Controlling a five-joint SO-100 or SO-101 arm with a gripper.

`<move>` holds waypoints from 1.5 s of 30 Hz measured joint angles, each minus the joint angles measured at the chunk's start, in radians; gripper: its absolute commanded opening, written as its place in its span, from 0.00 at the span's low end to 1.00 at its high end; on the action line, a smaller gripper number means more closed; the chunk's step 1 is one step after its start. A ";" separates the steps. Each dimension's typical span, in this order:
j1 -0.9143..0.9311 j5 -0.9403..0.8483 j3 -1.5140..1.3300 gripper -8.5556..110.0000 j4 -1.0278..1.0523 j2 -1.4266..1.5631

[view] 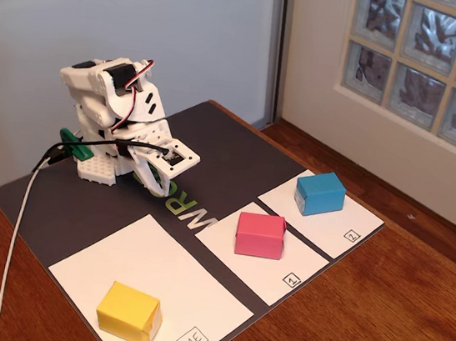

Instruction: Move box red to home

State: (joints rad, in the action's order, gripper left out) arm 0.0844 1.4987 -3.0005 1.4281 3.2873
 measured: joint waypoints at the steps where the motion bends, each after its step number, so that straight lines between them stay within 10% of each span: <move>1: 0.000 0.000 0.000 0.07 0.000 0.000; 45: 0.025 -0.034 -0.003 0.07 -0.002 0.000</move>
State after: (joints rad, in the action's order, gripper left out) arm 0.1089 1.4650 -3.0035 1.4266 3.2873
